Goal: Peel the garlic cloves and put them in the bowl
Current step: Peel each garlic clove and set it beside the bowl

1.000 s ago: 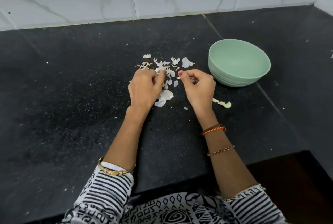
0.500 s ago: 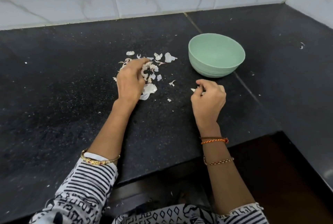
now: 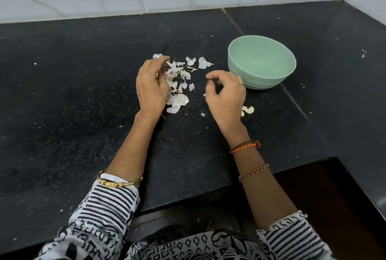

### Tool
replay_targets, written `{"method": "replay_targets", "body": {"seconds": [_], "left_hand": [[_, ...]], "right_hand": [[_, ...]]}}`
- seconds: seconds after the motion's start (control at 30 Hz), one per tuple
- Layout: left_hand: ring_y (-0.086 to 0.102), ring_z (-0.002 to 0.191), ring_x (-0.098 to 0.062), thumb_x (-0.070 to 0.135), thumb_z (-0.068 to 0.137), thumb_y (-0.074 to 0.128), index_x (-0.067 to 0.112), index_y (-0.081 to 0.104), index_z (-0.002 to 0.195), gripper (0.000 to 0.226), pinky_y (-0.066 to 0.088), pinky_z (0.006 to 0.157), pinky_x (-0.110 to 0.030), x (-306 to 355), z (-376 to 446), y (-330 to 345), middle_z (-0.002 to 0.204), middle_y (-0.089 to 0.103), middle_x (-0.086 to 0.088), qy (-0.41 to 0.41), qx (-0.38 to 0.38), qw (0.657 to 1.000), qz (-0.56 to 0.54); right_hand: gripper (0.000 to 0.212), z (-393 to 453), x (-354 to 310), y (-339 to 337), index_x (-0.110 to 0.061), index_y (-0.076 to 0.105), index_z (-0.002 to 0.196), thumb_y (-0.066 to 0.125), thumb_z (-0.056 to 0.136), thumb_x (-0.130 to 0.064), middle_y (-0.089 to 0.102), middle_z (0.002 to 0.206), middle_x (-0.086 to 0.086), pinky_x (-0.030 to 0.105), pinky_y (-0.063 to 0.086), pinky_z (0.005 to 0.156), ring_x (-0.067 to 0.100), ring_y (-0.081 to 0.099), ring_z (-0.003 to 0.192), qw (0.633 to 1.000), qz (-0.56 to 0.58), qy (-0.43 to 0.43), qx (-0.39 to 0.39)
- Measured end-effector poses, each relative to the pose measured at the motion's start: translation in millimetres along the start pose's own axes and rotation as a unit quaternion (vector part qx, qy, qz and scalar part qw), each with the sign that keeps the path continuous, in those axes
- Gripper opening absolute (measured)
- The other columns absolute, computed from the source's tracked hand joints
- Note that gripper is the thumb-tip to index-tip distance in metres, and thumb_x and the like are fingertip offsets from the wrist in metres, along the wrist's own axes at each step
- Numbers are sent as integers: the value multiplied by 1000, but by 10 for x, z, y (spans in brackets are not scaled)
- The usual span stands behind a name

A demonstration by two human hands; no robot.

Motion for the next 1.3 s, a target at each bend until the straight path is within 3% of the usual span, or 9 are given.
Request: {"method": "replay_targets", "body": {"seconds": [0.1, 0.3, 0.43, 0.53, 0.63, 0.77, 0.97, 1.13, 1.3], "left_hand": [[56, 92, -23, -15, 66, 33, 6, 68, 108, 58, 43, 82, -19, -133, 54, -52, 97, 59, -10, -25, 17, 999, 12], [54, 91, -29, -12, 68, 34, 9, 69, 105, 55, 27, 83, -2, -316, 215, -29, 98, 61, -13, -53, 5, 996, 76], [51, 89, -20, -9, 74, 36, 8, 69, 105, 49, 31, 79, -5, -375, 292, -7, 97, 57, -12, -57, -8, 996, 75], [48, 86, -11, -11, 75, 37, 5, 68, 105, 46, 32, 76, -1, -467, 313, -57, 95, 56, -12, -80, -3, 994, 74], [49, 89, -10, -14, 79, 39, 2, 65, 109, 42, 34, 80, -6, -539, 303, -85, 103, 58, -16, -105, 3, 992, 76], [52, 91, -10, -11, 84, 43, 2, 63, 111, 37, 38, 81, -11, -568, 295, -87, 106, 58, -14, -110, 6, 991, 72], [57, 83, -17, -6, 84, 48, 4, 64, 110, 32, 45, 78, -22, -572, 291, -68, 101, 55, -2, -103, 3, 993, 56], [55, 73, 3, 7, 87, 55, 11, 67, 104, 21, 44, 69, -10, -537, 293, -114, 93, 58, 9, -115, 31, 992, -31], [63, 84, -22, 17, 85, 60, 27, 67, 93, 15, 51, 75, -36, -556, 290, -26, 86, 67, 12, -133, -12, 986, -95]], "right_hand": [[20, 144, -59, 347, -11, 70, 94, 56, 82, -3, 69, 89, 3, 14, 28, 71, 22, 57, 84, 997, 15, -4, -72], [24, 296, -155, 912, -9, 69, 100, 53, 83, -3, 67, 101, 6, 17, 30, 87, 26, 54, 99, 989, 28, -62, -134], [25, 318, -358, 951, -13, 73, 84, 48, 79, -14, 69, 85, 1, 24, 38, 80, 20, 52, 89, 981, 82, -149, -90], [20, 296, -470, 1120, -19, 73, 77, 54, 76, -12, 70, 78, -7, 24, 23, 76, 15, 46, 89, 972, 29, -200, -124], [17, 339, -420, 1328, -22, 74, 87, 59, 82, -18, 70, 87, -8, 22, 12, 72, 19, 46, 93, 961, -65, -183, -194], [25, 344, -317, 1487, -30, 67, 111, 56, 89, -35, 64, 106, -8, 25, 12, 75, 18, 39, 105, 935, -130, -178, -277], [8, 348, -280, 1428, -23, 73, 86, 71, 78, -23, 61, 93, -5, 22, 14, 75, 19, 43, 95, 961, -43, -170, -215], [8, 467, -174, 1274, -16, 71, 84, 65, 80, -18, 66, 80, -8, 28, 42, 78, 18, 59, 82, 975, 153, -57, -153], [12, 490, -101, 1192, -9, 71, 90, 63, 84, -4, 65, 82, -10, 15, 47, 70, 1, 60, 77, 956, 257, 0, -141]]}}
Point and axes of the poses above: each hand's wrist, its own z-axis towards the middle knuckle, its own y-axis out of the palm, x = y × z, the point moved 9 cm from there along z, towards the middle knuckle
